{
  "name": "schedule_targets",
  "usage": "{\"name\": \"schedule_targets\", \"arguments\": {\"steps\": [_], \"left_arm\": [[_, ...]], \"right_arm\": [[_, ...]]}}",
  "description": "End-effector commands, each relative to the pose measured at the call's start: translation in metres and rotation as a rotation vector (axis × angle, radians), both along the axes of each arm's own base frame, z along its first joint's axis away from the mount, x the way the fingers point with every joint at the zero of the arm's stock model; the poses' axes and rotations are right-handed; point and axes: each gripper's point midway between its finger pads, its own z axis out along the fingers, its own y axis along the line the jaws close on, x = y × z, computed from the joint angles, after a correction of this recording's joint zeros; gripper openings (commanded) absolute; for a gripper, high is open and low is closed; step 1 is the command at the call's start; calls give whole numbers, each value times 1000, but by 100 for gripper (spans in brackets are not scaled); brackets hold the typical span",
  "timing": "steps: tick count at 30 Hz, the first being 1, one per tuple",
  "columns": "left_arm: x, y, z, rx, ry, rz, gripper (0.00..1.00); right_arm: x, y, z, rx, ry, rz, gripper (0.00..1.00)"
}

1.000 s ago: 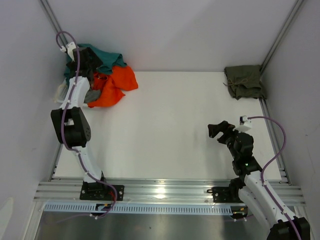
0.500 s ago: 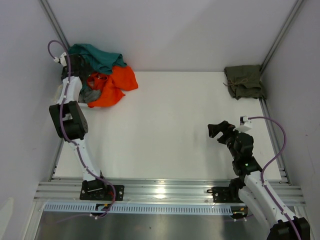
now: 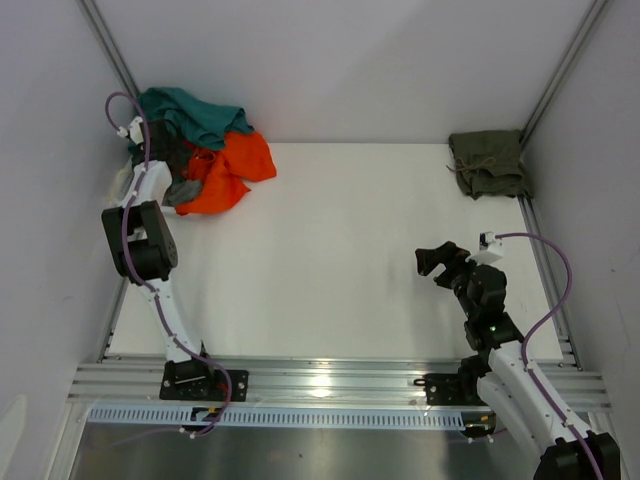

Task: Fold and stack the shorts
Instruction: Grab the shorts from the pile

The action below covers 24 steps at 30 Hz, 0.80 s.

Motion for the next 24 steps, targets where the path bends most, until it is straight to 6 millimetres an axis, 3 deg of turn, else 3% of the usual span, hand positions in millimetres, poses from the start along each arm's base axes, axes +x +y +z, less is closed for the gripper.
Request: {"name": "schedule_targets", "arguments": {"steps": [1, 3, 5, 6, 7, 9, 10, 12, 13, 14, 16, 18, 24], "left_arm": [[-5, -18, 34, 13, -71, -6, 60], [-5, -20, 37, 19, -73, -21, 51], [-4, -21, 41, 22, -68, -32, 36], [-4, -20, 41, 24, -64, -33, 26], [-4, -19, 41, 28, -61, -30, 8], [-6, -16, 43, 42, -56, -16, 1], [-7, -14, 53, 50, -71, -11, 1], [-7, -11, 66, 78, -81, -3, 7], [-10, -8, 72, 90, -74, 8, 28], [-12, -5, 86, 107, -91, 21, 42], [-17, 0, 93, 131, -81, 43, 67], [-17, 4, 98, 152, -78, 47, 69], [-26, 12, 69, 23, -74, 92, 72]], "right_arm": [[5, -2, 12, 10, -33, -16, 99], [5, -3, 12, 11, -29, -20, 99], [5, -3, 12, 9, -28, -21, 99], [5, -3, 11, 9, -27, -21, 99], [5, -3, 11, 9, -25, -20, 99], [5, -4, 11, 10, -25, -23, 99], [5, -4, 12, 9, -27, -21, 99], [6, -3, 11, 10, -26, -18, 99], [6, -3, 11, 10, -25, -17, 99], [6, -3, 10, 9, -22, -15, 99], [6, -2, 10, 9, -19, -14, 99], [6, -2, 10, 9, -17, -12, 99], [7, -1, 10, 11, -17, -5, 99]]}}
